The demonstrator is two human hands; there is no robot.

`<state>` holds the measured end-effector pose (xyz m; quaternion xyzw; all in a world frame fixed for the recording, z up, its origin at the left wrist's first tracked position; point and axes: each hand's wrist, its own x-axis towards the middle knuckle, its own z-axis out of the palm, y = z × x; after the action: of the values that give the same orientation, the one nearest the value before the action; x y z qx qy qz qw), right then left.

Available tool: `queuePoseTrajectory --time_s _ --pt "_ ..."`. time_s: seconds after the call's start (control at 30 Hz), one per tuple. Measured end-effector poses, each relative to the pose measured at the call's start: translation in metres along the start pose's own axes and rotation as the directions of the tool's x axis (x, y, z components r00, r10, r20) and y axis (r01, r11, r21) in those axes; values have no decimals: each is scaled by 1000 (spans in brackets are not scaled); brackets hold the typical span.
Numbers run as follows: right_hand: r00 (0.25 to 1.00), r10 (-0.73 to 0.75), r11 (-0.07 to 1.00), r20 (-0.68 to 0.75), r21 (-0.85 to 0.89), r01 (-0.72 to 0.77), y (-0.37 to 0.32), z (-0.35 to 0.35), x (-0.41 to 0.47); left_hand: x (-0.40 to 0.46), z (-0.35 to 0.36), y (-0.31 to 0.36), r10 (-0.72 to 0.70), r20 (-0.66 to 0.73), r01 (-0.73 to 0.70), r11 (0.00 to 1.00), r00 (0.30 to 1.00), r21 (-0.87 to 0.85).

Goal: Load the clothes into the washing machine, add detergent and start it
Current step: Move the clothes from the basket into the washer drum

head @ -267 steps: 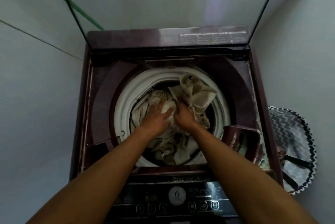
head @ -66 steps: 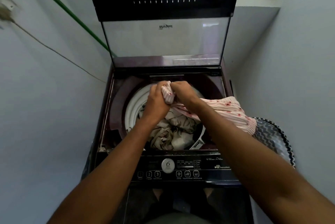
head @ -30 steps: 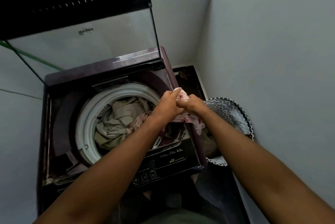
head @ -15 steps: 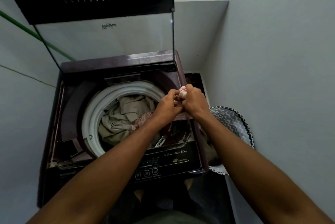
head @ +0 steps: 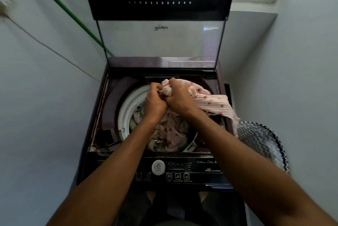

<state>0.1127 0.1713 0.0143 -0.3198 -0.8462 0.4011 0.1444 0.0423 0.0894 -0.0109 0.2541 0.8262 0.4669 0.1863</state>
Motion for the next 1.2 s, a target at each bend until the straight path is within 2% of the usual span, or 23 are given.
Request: queuePoseTrajectory --time_s 0.07,0.13,0.2,0.3,0.43,0.5,0.57,0.67,0.73,0.8,0.87,0.93,0.97,1.07,1.13,1.2 --pt "999 -14 1000 35 25 13 -10 24 5 3 -18 -19 -33 -44 35 999 999 39" --pt "998 -11 1000 64 7 10 -12 46 8 4 -32 -36 -65 -24 67 993 998 93" --pt "989 53 999 140 -2 -53 -7 64 9 4 -42 -51 -121 40 114 983 992 145" --pt "947 161 985 278 -103 -137 5 81 9 2 -43 -66 -203 155 170 964 967 203" --pt "912 224 955 342 -262 -137 23 69 6 0 -27 -65 -191 237 137 965 953 224" --pt "922 259 927 289 -342 -153 34 51 4 0 -13 -57 -166 305 101 971 938 216" --pt "943 282 900 178 -391 -195 45 30 2 1 3 -44 -138 386 64 978 912 197" --pt "973 231 851 -16 -481 -210 66 -3 -4 1 30 -22 -70 447 -13 983 892 181" --pt "962 217 810 -167 -519 -273 87 -25 -10 2 52 -7 -10 467 -88 978 884 189" --pt "917 298 783 -264 -482 -393 106 -42 -16 -1 73 8 37 489 -148 970 871 191" --pt "845 467 762 -260 -367 -534 125 -58 -23 -6 94 20 58 510 -174 967 858 184" --pt "775 608 739 -172 -234 -632 146 -71 -29 -12 112 28 64 534 -192 963 843 188" --pt "763 635 744 -119 -171 -646 155 -75 -32 -15 118 31 60 543 -191 963 838 188" --pt "805 592 804 -42 -44 -593 167 -82 -42 -24 134 33 45 560 -168 971 827 170" --pt "826 558 823 -72 -76 -563 161 -83 -43 -28 140 33 36 549 -156 972 835 174" --pt "839 528 817 -132 -192 -544 151 -83 -39 -28 144 32 32 533 -145 975 846 171"
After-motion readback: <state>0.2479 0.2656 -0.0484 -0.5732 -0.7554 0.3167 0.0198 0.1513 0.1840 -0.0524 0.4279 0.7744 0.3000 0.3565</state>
